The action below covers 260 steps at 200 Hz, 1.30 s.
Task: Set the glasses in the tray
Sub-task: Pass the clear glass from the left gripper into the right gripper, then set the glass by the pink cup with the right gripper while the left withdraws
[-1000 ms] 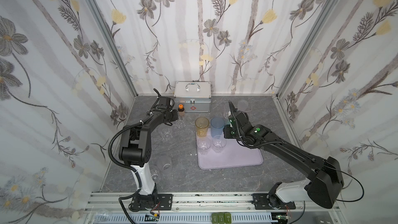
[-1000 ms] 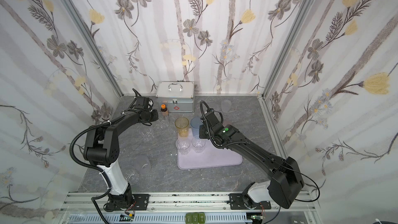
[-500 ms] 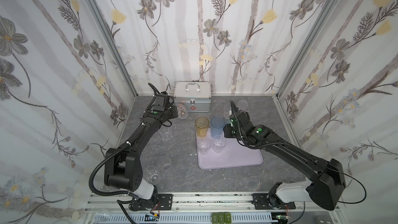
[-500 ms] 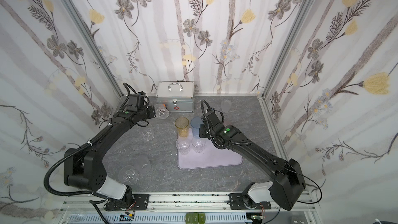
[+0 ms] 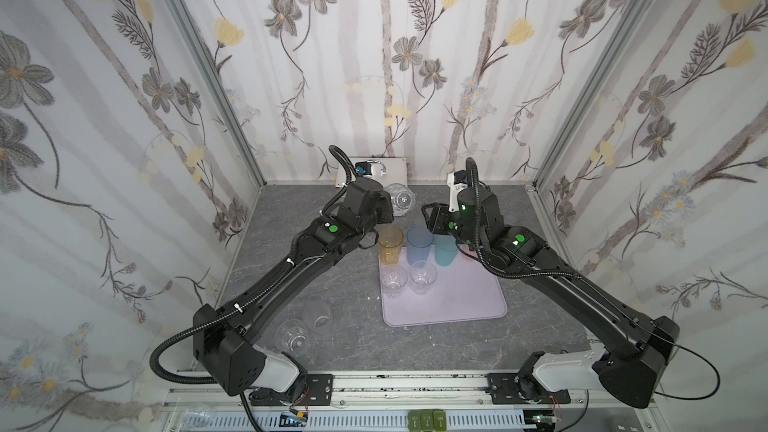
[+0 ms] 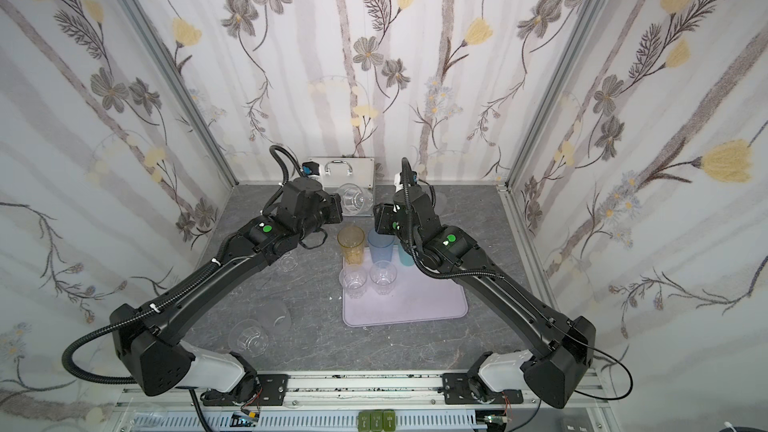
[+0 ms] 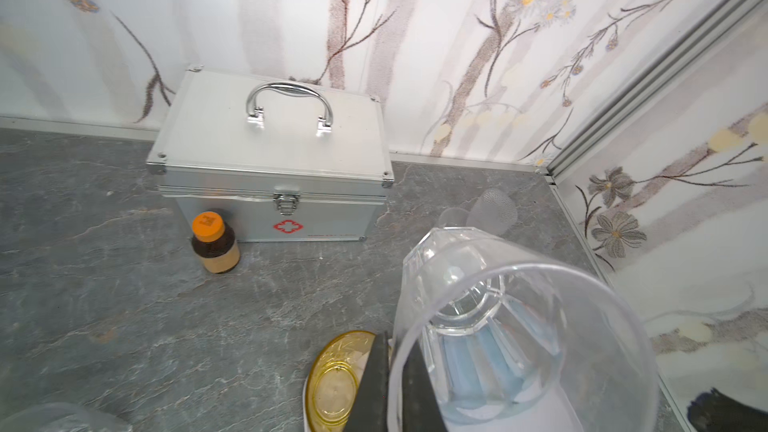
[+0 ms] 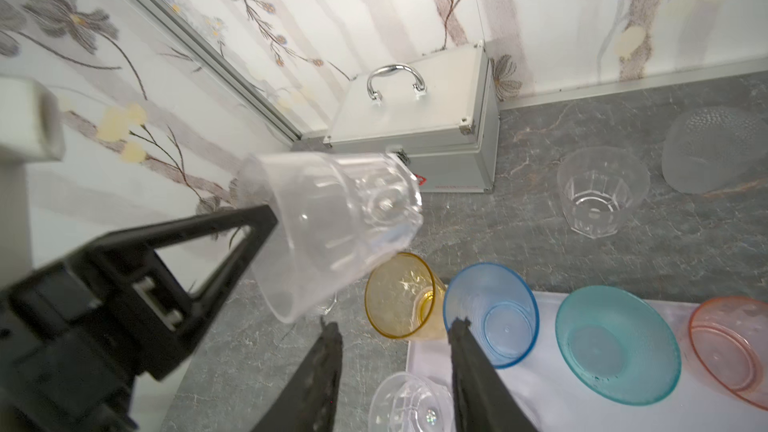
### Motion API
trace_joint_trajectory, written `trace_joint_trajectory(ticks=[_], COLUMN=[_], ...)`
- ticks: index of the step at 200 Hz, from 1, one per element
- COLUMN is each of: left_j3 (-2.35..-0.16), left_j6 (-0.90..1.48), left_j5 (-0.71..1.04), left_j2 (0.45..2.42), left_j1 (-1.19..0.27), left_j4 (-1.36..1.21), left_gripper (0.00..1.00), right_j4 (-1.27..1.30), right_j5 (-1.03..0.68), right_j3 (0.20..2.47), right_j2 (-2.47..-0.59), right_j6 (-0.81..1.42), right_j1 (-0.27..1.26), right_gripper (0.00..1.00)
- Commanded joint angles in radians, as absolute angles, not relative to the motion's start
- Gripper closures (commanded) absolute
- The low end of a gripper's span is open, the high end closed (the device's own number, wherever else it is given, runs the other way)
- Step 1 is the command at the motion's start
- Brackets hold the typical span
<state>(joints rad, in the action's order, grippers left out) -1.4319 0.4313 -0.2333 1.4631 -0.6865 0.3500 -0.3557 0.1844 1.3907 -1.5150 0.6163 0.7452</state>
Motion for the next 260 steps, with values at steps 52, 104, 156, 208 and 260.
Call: trace_joint_trajectory(ticks=[52,104,156,208,260], left_j3=[-1.501,-1.526,-1.562,-1.494,-1.282], left_j6=[0.491,0.525,0.516,0.515,0.347], left_j5=[-0.325,-0.353,-0.321,-0.37,-0.49], left_j2=[1.518,1.542,1.545,1.481,1.343], left_j1=[-0.813,-0.885,-0.919,-0.922,-0.8], left_j4=[0.328,0.327,0.327,0.32,0.282], left_gripper=[1.0,1.0,0.83,0.62,0.46], right_j4=[-0.36,-0.44,-0.454,-0.46,-0.665], right_j5=[0.359,0.506,0.545,0.521,0.376], right_j3=[1.426,1.476,1.46,1.411,1.319], right_j2=[-1.555,-1.629,-1.618,-1.559,-1.418], right_j6=[0.575,0.535,0.51,0.472,0.382], right_j1=[0.752,0.753,0.734,0.685,0.534], right_gripper=[0.55,0.8,0.96,0.99,1.0])
